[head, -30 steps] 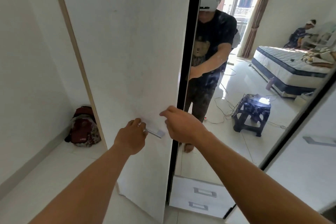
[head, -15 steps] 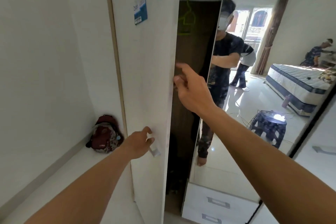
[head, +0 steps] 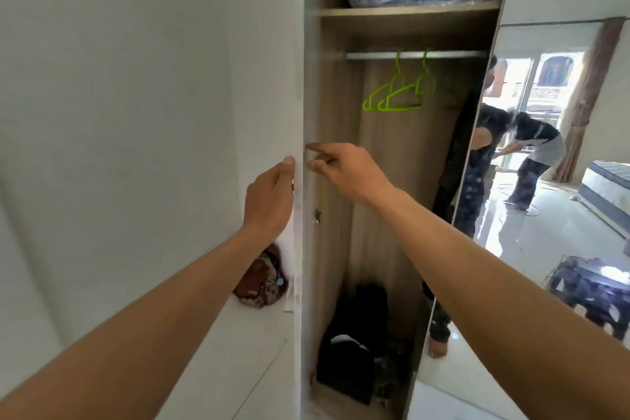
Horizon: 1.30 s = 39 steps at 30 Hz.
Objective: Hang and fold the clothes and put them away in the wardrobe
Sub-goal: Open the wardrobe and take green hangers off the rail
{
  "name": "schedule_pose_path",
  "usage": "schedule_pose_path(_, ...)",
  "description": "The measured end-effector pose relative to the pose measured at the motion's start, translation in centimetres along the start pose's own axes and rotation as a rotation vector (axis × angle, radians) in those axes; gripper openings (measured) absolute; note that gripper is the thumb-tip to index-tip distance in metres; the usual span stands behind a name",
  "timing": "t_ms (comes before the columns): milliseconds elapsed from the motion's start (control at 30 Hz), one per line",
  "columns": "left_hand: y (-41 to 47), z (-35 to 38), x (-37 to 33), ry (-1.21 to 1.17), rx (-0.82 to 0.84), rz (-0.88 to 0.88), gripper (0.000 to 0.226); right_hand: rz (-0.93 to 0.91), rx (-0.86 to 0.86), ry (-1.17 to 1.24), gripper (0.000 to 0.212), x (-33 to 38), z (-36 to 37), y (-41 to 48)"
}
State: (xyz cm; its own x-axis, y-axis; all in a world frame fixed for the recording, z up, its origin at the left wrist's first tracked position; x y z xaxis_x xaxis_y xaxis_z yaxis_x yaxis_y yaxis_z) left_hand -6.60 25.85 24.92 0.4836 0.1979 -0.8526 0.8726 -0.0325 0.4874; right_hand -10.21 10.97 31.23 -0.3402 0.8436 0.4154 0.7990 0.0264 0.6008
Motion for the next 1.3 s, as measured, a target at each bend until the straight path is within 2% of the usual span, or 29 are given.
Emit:
schedule_pose_path(33, 0.4, -1.0, -0.3, 0.003, -0.012, 0.018, 0.063, 0.003, 0.014, 0.014, 0.045, 0.5, 0.8, 0.7)
schedule_pose_path(200, 2.6, -6.0, -2.6, 0.154, -0.098, 0.155, 0.039, -0.007, 0.096, -0.013, 0.065, 2.6, 4.9, 4.3)
schedule_pose_path(367, 4.7, -9.4, -0.8, 0.252, -0.158, 0.134, 0.035, -0.053, 0.179, -0.101, 0.083, 3.1, 8.4, 7.8)
schedule_pose_path(500, 6.2, -11.5, 0.6, 0.313, -0.226, 0.104, 0.033, -0.096, 0.239, -0.136, 0.086, 2.9, 10.8, 10.3)
schedule_pose_path(700, 8.7, -14.0, 2.5, 0.384, -0.316, 0.042, 0.032, -0.221, 0.229, -0.221, 0.087, 3.1, 13.4, 13.2)
schedule_pose_path(900, 10.8, -15.6, 3.9, 0.419, -0.456, -0.043, 0.038, -0.249, 0.279, -0.217, 0.088, 3.2, 15.7, 15.4)
schedule_pose_path(1000, 10.7, -15.6, 3.1, 0.491, -0.513, 0.036, 0.063, -0.252, 0.302, -0.207, 0.088, 2.9, 16.7, 16.1)
schedule_pose_path(1067, 10.4, -14.8, 2.2, 0.642, -0.503, 0.122, 0.073, -0.260, 0.303, -0.202, 0.088, 2.8, 17.0, 16.4)
schedule_pose_path(1167, 10.6, -13.6, 2.5, 0.856, -0.459, 0.112, 0.076, -0.263, 0.304, -0.180, 0.091, 2.5, 17.3, 16.6)
schedule_pose_path(1300, 10.7, -12.5, 2.9, 0.932, -0.454, 0.119, 0.079, -0.270, 0.290, -0.186, 0.096, 1.9, 17.0, 16.5)
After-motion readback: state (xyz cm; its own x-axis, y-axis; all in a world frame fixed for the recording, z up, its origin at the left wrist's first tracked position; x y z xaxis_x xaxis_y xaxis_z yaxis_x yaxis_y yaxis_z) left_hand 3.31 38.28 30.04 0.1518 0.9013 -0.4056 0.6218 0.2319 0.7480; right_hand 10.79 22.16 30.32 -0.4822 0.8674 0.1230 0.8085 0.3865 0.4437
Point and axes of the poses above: each hand's wrist, its own y-axis towards the middle knuckle, its own z-axis out of the palm, x = y × z, the point moved 8 cm from there along y, towards the middle knuckle, and after that the axes turned 4 degrees about -x, right-handed, at the moved point
